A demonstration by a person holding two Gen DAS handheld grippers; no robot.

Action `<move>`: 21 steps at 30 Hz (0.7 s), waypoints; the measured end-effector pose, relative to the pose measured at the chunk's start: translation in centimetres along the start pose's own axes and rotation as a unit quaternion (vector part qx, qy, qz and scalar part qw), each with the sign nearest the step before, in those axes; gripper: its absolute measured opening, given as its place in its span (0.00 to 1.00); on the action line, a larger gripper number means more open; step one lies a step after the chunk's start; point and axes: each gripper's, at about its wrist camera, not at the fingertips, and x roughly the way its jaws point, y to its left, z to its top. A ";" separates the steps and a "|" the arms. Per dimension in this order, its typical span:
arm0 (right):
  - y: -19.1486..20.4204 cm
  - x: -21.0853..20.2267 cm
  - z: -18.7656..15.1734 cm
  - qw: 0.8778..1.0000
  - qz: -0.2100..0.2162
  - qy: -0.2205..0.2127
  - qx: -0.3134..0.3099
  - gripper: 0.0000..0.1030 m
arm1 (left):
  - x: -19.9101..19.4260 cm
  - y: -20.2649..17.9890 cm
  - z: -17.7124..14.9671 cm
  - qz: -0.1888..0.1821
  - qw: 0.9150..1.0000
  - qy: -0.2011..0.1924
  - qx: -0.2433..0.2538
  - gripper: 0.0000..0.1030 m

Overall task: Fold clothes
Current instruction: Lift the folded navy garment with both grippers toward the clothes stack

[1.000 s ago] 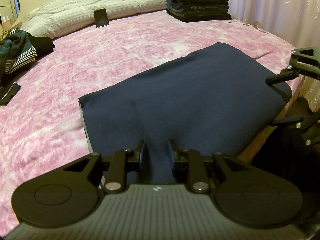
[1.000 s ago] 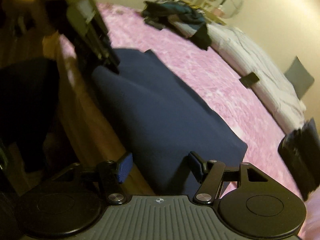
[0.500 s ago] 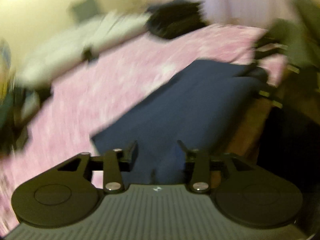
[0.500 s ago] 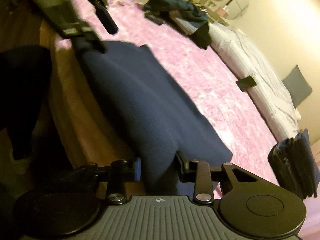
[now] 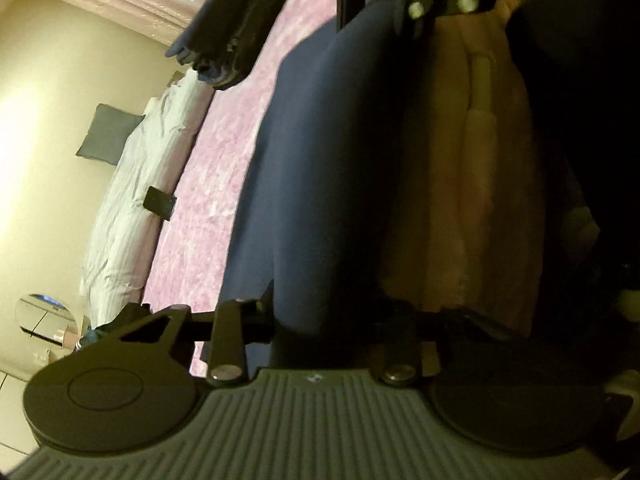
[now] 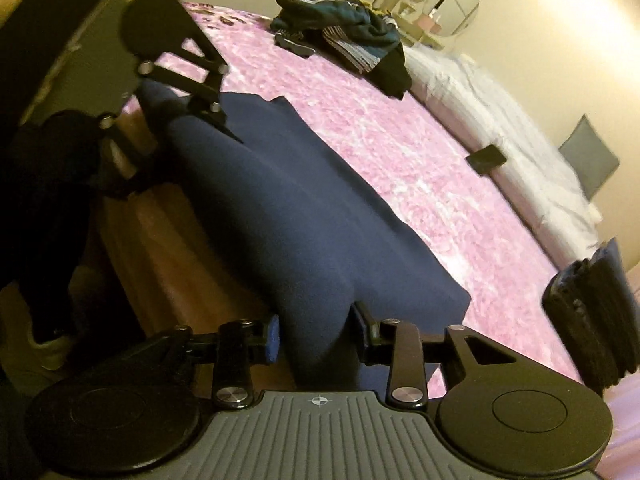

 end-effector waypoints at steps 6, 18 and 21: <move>2.6 0.3 -1.8 0.995 -0.055 -0.001 -0.084 0.52 | -0.2 2.2 -0.8 -0.039 0.997 -0.011 -0.071 0.24; 1.5 4.7 -2.7 0.986 -0.063 -0.025 -0.156 0.37 | 0.3 5.9 -1.0 -0.119 0.986 -0.011 -0.121 0.23; -0.5 4.2 -1.9 0.992 -0.027 -0.019 -0.122 0.30 | 0.4 7.1 -0.5 -0.143 0.984 -0.001 -0.110 0.22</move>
